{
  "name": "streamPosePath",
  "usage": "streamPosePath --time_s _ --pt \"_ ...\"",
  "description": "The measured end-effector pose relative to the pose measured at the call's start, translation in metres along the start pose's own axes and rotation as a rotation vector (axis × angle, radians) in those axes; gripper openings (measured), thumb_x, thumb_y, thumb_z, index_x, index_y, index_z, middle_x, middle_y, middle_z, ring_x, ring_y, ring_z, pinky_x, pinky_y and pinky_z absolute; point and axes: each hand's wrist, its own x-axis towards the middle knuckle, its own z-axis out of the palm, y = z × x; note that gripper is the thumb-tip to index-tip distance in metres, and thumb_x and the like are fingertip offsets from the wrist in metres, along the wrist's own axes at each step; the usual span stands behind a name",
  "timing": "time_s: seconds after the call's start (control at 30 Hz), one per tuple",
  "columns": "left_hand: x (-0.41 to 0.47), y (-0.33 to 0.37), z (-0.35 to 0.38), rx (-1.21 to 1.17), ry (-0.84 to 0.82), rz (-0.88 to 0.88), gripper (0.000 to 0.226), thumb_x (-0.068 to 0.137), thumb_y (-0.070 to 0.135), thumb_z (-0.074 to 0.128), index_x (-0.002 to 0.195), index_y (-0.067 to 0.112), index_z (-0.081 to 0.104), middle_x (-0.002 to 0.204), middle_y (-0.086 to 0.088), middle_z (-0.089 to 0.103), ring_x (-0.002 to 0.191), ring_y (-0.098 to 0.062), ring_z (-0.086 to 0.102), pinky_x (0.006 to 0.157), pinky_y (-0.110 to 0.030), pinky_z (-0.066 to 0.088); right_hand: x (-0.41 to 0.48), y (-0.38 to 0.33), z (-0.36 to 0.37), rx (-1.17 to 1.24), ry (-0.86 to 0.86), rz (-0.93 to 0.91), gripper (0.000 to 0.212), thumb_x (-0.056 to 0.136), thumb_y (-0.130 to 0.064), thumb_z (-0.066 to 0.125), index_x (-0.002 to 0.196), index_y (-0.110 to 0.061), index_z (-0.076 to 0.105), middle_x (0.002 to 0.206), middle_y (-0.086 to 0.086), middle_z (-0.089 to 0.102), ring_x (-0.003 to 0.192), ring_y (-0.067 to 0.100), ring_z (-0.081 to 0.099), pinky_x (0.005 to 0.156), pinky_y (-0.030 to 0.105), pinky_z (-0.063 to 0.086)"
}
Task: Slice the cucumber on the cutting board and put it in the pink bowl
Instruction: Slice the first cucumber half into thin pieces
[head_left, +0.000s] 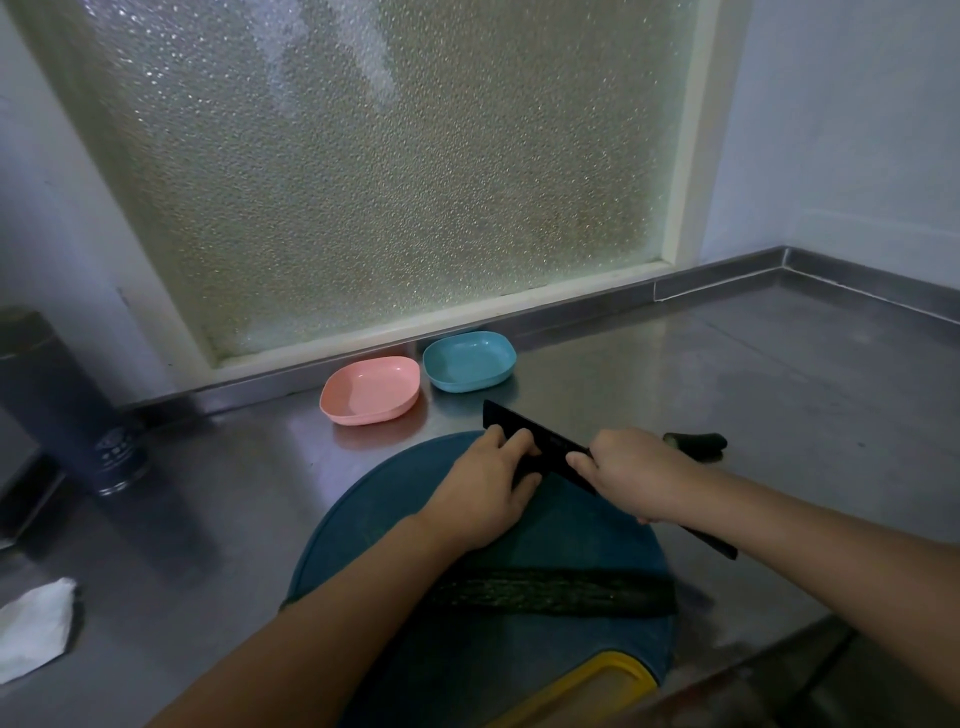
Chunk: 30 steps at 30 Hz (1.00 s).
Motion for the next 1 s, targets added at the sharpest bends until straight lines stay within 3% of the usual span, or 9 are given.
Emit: streamPosePath --time_s 0.13,0.37,0.6,0.87,1.0 --pt "-0.001 -0.001 0.001 -0.012 0.004 -0.007 0.027 0.091 0.032 0.053 0.116 0.025 0.047 0.11 0.002 0.047 0.096 -0.013 0.051 0.083 -0.026 0.043 0.002 0.005 0.005 0.038 0.029 -0.009 0.046 0.101 -0.042 0.034 0.075 -0.009 0.052 0.057 0.008 0.055 0.037 0.014 0.052 0.04 0.023 0.039" --pt "0.0 -0.001 0.0 -0.017 0.006 -0.007 0.026 0.09 0.031 0.053 0.115 0.025 0.047 0.111 0.0 0.048 0.097 -0.015 0.052 0.084 -0.026 0.042 -0.006 0.011 0.001 0.029 0.017 0.011 0.046 0.102 -0.041 0.032 0.073 -0.01 0.048 0.05 0.007 0.054 0.036 0.013 0.051 0.039 0.022 0.04" --pt "-0.001 0.002 -0.002 -0.009 0.008 0.0 0.027 0.091 0.031 0.053 0.117 0.024 0.047 0.112 0.004 0.045 0.099 -0.01 0.049 0.08 -0.017 0.033 -0.009 0.011 -0.009 0.065 0.043 -0.021 0.051 0.101 -0.043 0.032 0.069 -0.008 0.05 0.048 0.008 0.054 0.04 0.019 0.054 0.058 0.033 0.055" --pt "0.0 0.0 -0.001 -0.004 0.001 -0.004 0.027 0.091 0.032 0.053 0.116 0.023 0.047 0.112 0.002 0.046 0.099 -0.013 0.051 0.081 -0.019 0.036 -0.009 0.008 -0.013 0.067 0.002 -0.001 0.048 0.102 -0.043 0.03 0.069 -0.011 0.044 0.046 0.008 0.053 0.035 0.015 0.049 0.041 0.023 0.045" --pt "0.0 -0.002 0.0 -0.008 0.001 0.002 0.026 0.091 0.032 0.053 0.115 0.023 0.047 0.111 0.001 0.047 0.098 -0.013 0.051 0.081 -0.021 0.038 -0.005 0.011 -0.013 0.112 -0.034 0.007 0.049 0.102 -0.043 0.031 0.068 -0.01 0.045 0.037 0.004 0.051 0.031 0.013 0.048 0.04 0.022 0.044"
